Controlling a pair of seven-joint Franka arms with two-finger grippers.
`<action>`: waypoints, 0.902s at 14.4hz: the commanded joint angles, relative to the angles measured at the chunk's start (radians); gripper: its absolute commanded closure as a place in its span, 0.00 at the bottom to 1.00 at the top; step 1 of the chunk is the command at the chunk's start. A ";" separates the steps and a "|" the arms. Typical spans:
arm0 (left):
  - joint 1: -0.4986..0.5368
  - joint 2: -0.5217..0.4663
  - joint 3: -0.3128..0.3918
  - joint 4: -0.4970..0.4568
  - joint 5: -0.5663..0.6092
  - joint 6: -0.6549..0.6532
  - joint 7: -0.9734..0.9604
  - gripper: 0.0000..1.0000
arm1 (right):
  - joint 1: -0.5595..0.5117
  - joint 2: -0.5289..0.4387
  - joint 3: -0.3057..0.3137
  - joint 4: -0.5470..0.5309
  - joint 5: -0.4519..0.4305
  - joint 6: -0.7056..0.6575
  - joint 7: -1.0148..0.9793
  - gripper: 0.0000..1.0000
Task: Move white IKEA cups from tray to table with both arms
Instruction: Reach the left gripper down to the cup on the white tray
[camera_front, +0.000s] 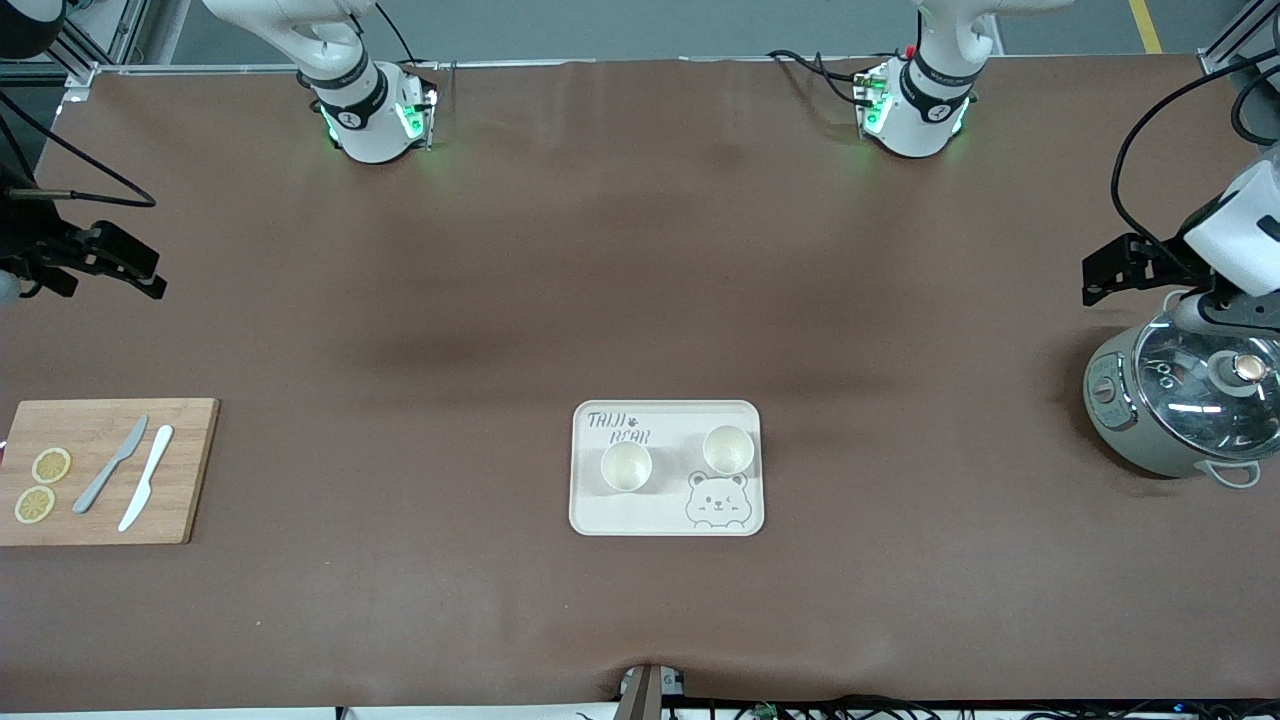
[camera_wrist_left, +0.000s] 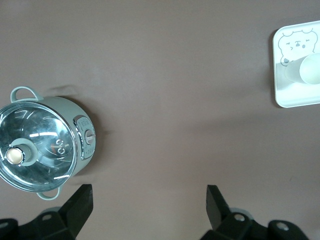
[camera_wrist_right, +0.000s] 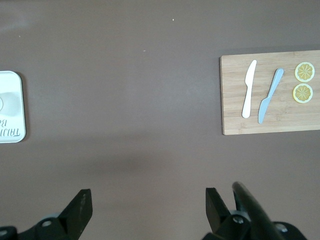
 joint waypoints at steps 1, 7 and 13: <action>-0.001 0.009 -0.005 -0.001 0.021 0.030 -0.004 0.00 | -0.016 0.014 0.013 0.026 -0.007 -0.005 0.005 0.00; -0.085 0.145 -0.029 0.003 -0.033 0.147 -0.102 0.00 | -0.016 0.014 0.011 0.026 -0.006 -0.003 0.005 0.00; -0.236 0.325 -0.029 0.011 -0.033 0.369 -0.360 0.00 | -0.016 0.026 0.013 0.026 -0.003 0.000 0.005 0.00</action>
